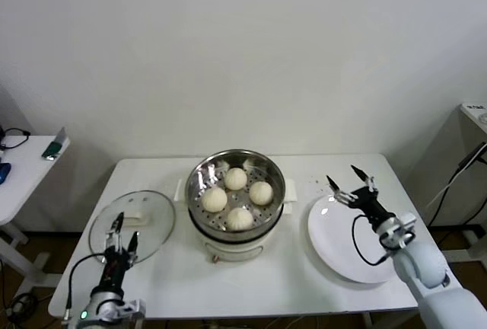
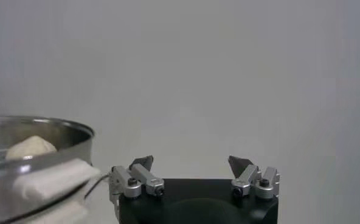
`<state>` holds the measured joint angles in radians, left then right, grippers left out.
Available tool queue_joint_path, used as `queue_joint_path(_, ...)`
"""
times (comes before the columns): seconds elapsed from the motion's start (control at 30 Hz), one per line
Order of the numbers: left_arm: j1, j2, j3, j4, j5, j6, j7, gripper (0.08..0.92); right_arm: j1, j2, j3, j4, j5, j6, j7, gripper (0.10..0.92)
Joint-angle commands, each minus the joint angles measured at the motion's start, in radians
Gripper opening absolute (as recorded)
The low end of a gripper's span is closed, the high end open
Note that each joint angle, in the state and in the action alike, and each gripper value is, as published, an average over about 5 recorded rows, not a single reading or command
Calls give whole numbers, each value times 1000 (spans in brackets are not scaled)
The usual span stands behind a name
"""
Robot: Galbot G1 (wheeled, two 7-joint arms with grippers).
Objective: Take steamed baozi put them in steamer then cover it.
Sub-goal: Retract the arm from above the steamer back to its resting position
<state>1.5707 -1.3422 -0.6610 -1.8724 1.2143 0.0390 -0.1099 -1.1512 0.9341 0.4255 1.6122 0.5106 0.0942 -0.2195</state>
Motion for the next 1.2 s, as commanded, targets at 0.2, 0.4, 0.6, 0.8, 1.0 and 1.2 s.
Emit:
queue_joint_path(0.2, -251, 53, 22, 347, 285, -31, -14, 823, -139, 66, 133, -17, -68, 7, -12, 823)
queue_joint_path(0.4, -319, 56, 20, 435, 288, -41, -41, 823, -139, 66, 132, -24, -76, 8, -17, 823)
queue_joint_path(0.6, -379, 61, 4, 515, 292, -50, -57, 823, -139, 68, 131, -31, -83, 12, -22, 823)
queue_joint_path(0.8, -417, 77, 2, 566, 286, -64, -91, 823, -131, 70, 127, -42, -96, 16, -27, 823)
queue_joint_path(1.0, -442, 69, 7, 602, 284, -74, -120, 823, -125, 78, 123, -47, -106, 18, -30, 823)
queue_joint_path(1.2, -454, 72, 18, 601, 257, -75, -127, 823, -128, 82, 122, -52, -122, 21, -37, 823)
